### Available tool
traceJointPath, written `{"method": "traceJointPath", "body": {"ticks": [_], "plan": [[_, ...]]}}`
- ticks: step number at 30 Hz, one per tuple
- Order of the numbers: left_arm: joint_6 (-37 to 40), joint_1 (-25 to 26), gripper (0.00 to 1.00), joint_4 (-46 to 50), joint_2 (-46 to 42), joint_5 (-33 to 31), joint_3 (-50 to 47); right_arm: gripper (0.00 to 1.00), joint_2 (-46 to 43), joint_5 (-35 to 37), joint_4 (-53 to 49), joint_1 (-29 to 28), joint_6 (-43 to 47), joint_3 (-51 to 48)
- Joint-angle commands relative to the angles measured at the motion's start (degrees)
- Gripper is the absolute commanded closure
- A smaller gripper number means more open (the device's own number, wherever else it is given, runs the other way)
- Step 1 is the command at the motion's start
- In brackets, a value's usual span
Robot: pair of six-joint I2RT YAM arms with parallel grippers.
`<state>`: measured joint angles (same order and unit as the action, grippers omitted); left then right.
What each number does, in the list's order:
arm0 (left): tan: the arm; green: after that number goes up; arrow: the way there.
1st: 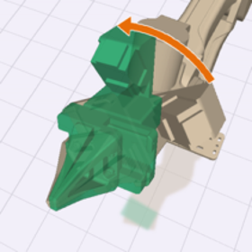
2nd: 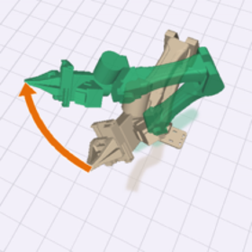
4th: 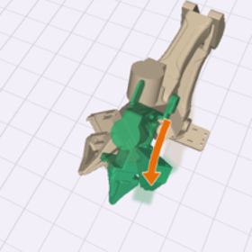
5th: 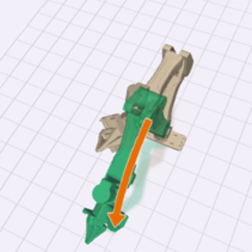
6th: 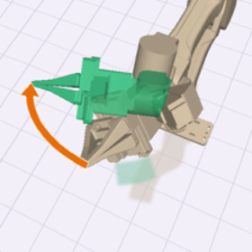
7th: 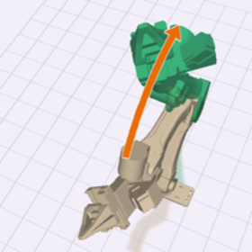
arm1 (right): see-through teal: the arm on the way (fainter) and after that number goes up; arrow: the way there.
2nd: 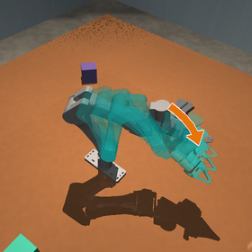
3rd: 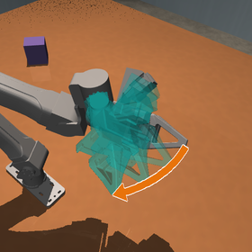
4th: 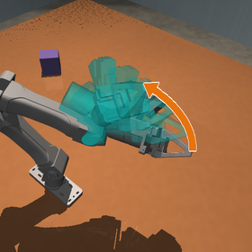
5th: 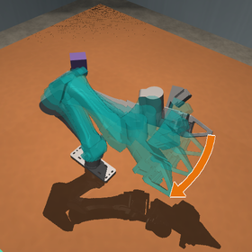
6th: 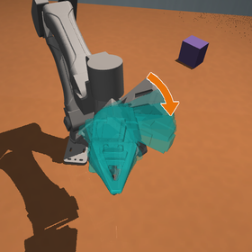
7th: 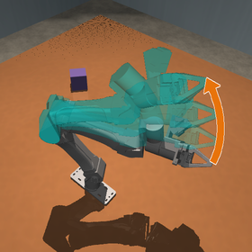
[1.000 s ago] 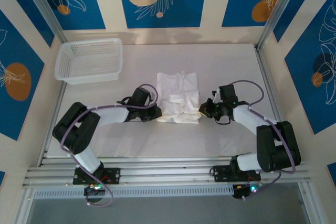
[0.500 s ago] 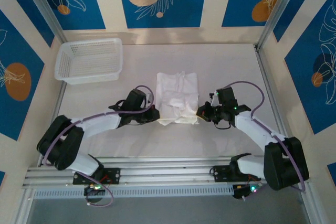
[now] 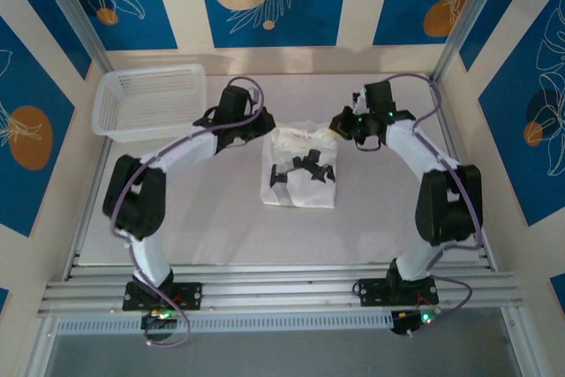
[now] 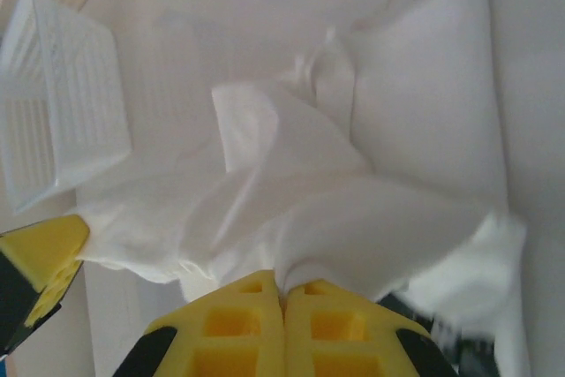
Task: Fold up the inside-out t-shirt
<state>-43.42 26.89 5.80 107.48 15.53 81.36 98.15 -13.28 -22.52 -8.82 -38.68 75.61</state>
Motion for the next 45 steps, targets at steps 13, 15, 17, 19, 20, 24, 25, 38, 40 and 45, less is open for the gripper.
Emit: {"method": "traceJointPath", "body": {"ticks": [13, 15, 17, 19, 20, 24, 25, 38, 40, 45], "plan": [[3.9, -5.3, 0.44, 5.2, 18.3, 1.6, 21.9, 0.53, 19.9, 3.7, -12.9, 4.4, 8.8, 22.6], [5.8, -5.4, 0.42, 4.7, 14.8, 0.4, 16.8, 0.51, 17.0, 4.0, -9.3, 4.9, 8.9, 16.1], [6.6, -5.4, 0.4, 3.5, 11.3, -0.3, 10.6, 0.5, 14.9, 2.9, -5.5, 5.1, 8.8, 9.7], [6.9, -5.4, 0.39, 2.7, 9.2, -0.4, 6.0, 0.48, 14.0, 1.6, -2.6, 5.0, 8.9, 5.3], [7.1, -5.4, 0.39, 3.6, 9.1, -0.4, 4.9, 0.47, 14.3, 0.4, -1.3, 4.9, 9.0, 4.0], [8.6, -5.0, 0.35, 5.8, 11.8, -0.5, 5.2, 0.46, 17.8, 0.1, -0.6, 3.8, 9.1, 4.5], [8.7, -4.9, 0.32, 5.8, 12.9, -0.1, 6.1, 0.46, 18.9, 0.5, -0.7, 3.5, 9.3, 5.4], [5.3, -2.9, 0.31, 11.5, 28.1, 2.6, 24.7, 0.89, 21.9, -1.8, -0.8, -2.4, 8.0, 7.6], [5.7, -2.5, 0.35, 13.7, 29.5, 1.8, 26.6, 0.88, 21.7, -1.6, -1.3, -3.3, 8.3, 7.5], [6.2, -1.7, 0.58, 15.0, 31.2, 2.7, 27.6, 0.86, 21.3, -1.0, -1.6, -4.9, 7.9, 7.6]]}}
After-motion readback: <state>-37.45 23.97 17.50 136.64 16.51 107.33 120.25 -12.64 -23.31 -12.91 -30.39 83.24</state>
